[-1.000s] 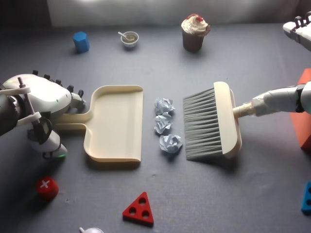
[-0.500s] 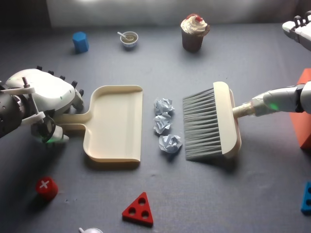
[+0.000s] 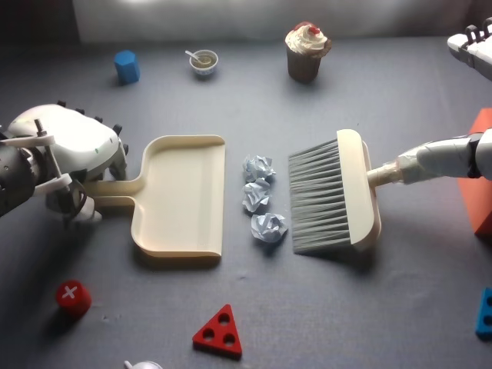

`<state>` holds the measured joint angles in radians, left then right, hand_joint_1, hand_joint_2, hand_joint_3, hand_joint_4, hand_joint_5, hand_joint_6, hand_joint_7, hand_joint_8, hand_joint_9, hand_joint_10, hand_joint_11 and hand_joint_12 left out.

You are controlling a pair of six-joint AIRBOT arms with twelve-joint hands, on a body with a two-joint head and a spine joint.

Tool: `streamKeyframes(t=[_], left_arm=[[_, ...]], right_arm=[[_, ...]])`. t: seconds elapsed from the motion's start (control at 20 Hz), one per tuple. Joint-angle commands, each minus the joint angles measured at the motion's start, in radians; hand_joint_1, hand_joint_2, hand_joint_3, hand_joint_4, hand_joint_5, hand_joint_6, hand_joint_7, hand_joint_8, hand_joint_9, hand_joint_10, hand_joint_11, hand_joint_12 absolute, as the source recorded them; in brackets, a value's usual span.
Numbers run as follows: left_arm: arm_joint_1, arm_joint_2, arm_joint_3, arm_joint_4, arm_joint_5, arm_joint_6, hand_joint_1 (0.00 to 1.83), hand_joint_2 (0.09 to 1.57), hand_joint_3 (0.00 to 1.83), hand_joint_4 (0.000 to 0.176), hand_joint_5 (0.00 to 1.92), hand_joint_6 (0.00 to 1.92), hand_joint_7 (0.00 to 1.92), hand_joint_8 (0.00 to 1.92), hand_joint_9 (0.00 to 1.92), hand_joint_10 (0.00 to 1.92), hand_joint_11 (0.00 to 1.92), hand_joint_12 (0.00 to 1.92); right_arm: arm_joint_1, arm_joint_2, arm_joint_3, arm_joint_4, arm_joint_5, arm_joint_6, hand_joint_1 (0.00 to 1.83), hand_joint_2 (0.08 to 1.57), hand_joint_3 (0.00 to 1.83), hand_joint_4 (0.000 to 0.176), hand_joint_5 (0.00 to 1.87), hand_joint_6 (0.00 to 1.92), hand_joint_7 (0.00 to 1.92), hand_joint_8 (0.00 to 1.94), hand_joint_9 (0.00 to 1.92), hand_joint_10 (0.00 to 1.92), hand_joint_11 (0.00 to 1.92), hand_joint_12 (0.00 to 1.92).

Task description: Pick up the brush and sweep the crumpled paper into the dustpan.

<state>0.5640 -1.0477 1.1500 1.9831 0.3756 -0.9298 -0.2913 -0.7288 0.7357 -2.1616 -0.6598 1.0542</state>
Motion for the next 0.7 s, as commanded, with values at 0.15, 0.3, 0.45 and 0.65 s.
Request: streamKeyframes(t=[0.15,0.3,0.45,0.65], left_arm=[[0.003,-0.001,0.005,0.01,0.02,0.011,1.19,1.04,0.0,0.0,1.14,0.69,1.1,0.0,1.08,0.0,0.96,0.22],[0.003,-0.001,0.007,0.01,0.02,0.01,1.19,1.05,0.0,0.0,1.13,0.72,1.1,0.0,1.07,0.0,0.96,0.23],[0.002,-0.002,0.008,0.012,0.02,0.009,1.19,1.05,0.0,0.0,1.13,0.72,1.09,0.0,1.06,0.0,0.94,0.23],[0.001,-0.001,0.012,0.013,0.02,0.012,1.18,1.06,0.0,0.0,1.08,0.79,1.06,0.01,1.03,0.0,0.92,0.22]], right_arm=[[0.006,0.013,-0.002,-0.044,-0.089,0.002,0.0,0.91,0.0,0.0,0.09,0.0,0.12,0.0,0.14,0.0,0.16,0.0],[0.006,0.013,-0.002,-0.044,-0.089,0.002,0.0,0.92,0.0,0.0,0.09,0.0,0.12,0.0,0.13,0.0,0.15,0.0],[0.006,0.013,-0.002,-0.044,-0.089,0.002,0.0,0.91,0.0,0.0,0.11,0.01,0.14,0.01,0.15,0.01,0.17,0.02],[0.006,0.013,-0.002,-0.05,-0.094,0.002,0.0,0.91,0.0,0.0,0.12,0.01,0.15,0.01,0.17,0.01,0.2,0.02]])
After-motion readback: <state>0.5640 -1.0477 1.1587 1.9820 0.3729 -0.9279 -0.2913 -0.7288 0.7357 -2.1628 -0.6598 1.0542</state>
